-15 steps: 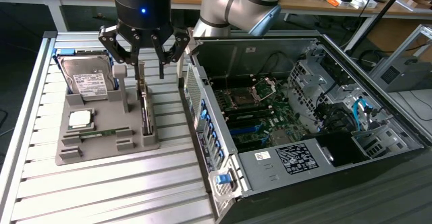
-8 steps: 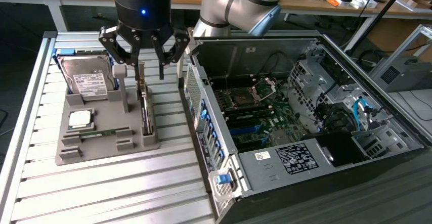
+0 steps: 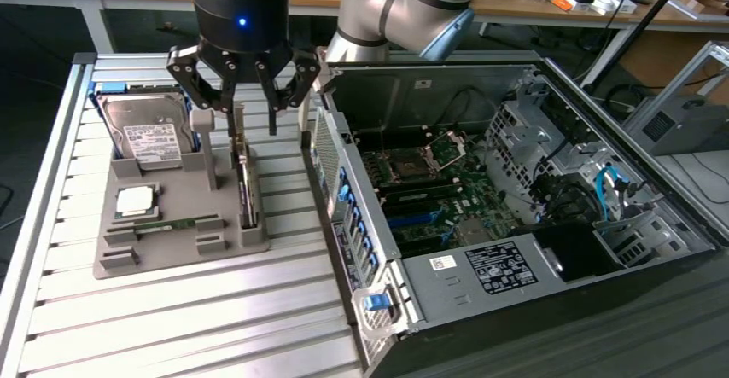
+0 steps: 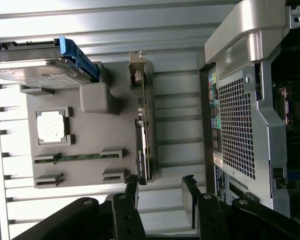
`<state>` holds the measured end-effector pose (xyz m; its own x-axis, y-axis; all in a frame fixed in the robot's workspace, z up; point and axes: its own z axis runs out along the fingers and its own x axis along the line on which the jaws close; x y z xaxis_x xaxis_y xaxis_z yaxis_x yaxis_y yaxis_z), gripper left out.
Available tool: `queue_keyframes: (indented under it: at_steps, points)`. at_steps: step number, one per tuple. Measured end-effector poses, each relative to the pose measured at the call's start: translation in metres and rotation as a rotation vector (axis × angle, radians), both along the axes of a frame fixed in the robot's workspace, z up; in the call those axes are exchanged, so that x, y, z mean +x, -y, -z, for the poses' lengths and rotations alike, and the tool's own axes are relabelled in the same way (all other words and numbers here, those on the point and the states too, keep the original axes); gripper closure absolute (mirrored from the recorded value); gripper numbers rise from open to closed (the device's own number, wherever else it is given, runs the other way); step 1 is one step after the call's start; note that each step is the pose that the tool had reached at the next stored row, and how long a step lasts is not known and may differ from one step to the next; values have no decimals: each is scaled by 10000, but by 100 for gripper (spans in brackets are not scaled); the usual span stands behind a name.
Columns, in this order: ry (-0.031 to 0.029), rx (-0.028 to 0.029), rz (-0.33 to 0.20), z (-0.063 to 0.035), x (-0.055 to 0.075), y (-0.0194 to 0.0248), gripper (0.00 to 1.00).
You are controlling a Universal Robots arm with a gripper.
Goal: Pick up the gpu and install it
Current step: 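Pick up the gpu and move the gpu toward the slot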
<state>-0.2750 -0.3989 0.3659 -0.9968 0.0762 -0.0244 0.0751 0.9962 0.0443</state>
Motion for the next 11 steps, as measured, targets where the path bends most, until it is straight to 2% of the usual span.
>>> queue_keyframes:
  at_steps: [11]
  points:
    - [0, 0, 0, 21, 0, 0, 52]
